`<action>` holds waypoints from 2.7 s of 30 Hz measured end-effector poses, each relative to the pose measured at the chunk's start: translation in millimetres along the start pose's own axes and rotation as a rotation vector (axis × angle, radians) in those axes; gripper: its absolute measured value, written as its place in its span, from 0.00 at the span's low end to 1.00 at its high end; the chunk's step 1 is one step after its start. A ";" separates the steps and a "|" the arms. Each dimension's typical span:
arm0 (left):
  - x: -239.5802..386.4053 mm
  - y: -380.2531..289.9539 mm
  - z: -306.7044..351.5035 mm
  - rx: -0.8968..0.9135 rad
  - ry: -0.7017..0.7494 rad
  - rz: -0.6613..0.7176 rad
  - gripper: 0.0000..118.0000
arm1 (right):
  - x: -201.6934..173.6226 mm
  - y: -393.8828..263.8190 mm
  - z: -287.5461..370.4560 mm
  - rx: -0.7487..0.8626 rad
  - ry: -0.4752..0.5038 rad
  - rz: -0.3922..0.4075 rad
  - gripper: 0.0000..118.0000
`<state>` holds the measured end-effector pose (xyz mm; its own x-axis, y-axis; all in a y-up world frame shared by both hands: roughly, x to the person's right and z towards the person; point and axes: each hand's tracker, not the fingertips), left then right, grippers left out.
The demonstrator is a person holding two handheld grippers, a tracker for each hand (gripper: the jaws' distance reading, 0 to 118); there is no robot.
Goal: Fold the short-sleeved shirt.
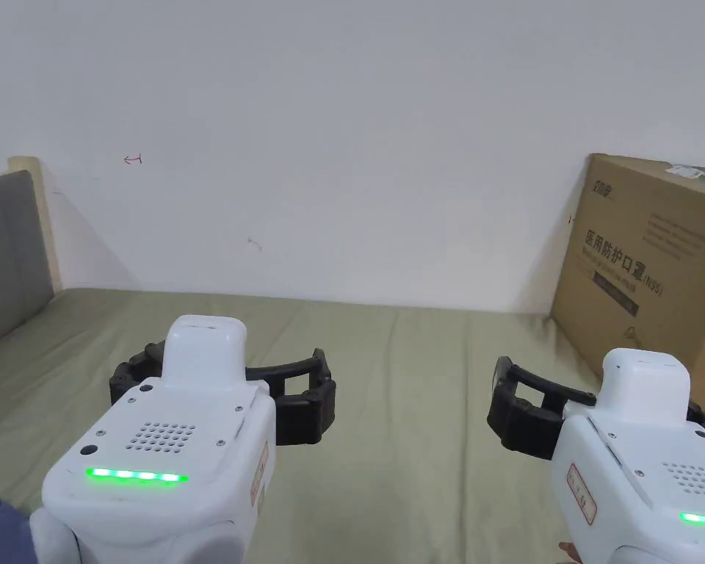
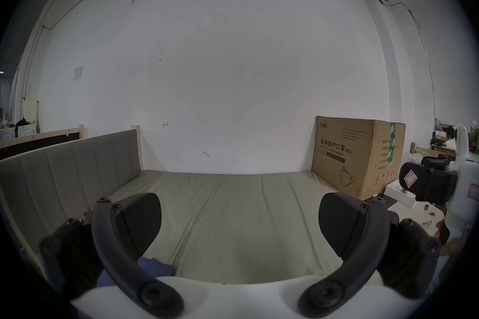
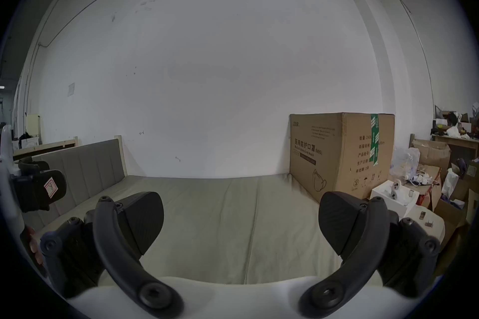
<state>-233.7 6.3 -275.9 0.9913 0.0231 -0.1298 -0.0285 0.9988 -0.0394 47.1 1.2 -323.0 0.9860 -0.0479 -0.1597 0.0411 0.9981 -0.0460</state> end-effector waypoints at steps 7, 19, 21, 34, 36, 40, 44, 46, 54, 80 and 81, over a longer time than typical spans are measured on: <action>2.7 0.0 0.8 0.004 0.003 -0.019 1.00 | 2.7 -1.2 0.5 0.020 -0.019 -0.013 0.99; 6.8 1.7 3.0 0.020 0.004 -0.033 1.00 | 4.1 0.2 3.1 0.024 -0.032 0.000 0.99; 6.9 1.6 2.9 0.018 0.005 -0.035 1.00 | 4.5 0.3 3.2 0.022 -0.032 0.001 0.99; 9.7 1.0 5.1 0.025 -0.019 -0.046 1.00 | 4.6 2.0 7.8 0.035 -0.043 0.001 0.99; 9.6 0.9 4.9 0.023 -0.020 -0.039 1.00 | 5.3 2.5 8.5 0.039 -0.042 -0.004 0.99; 8.2 0.9 3.5 0.012 -0.028 -0.020 1.00 | 7.1 3.0 7.5 0.043 -0.043 -0.010 0.99; 7.8 -0.2 1.8 0.002 -0.018 -0.018 1.00 | 8.2 1.8 3.9 0.032 -0.039 0.000 0.99; 7.3 -0.8 1.3 -0.001 -0.019 -0.015 1.00 | 8.1 0.9 3.9 0.030 -0.036 0.006 0.99; 6.4 -2.3 -0.5 -0.013 -0.016 -0.007 1.00 | 5.4 -0.3 3.8 0.009 -0.008 0.013 0.99; 7.0 -4.3 -2.6 -0.032 -0.027 0.016 0.99 | 10.5 -4.3 3.5 -0.006 -0.002 -0.023 0.99; 6.4 -3.7 -2.8 -0.034 -0.026 0.024 0.98 | 11.2 -4.0 4.0 -0.005 0.014 -0.026 0.99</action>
<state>-227.6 2.6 -279.4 0.9932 0.0489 -0.1055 -0.0565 0.9959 -0.0705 58.6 -3.3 -320.7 0.9822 -0.0745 -0.1726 0.0658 0.9963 -0.0556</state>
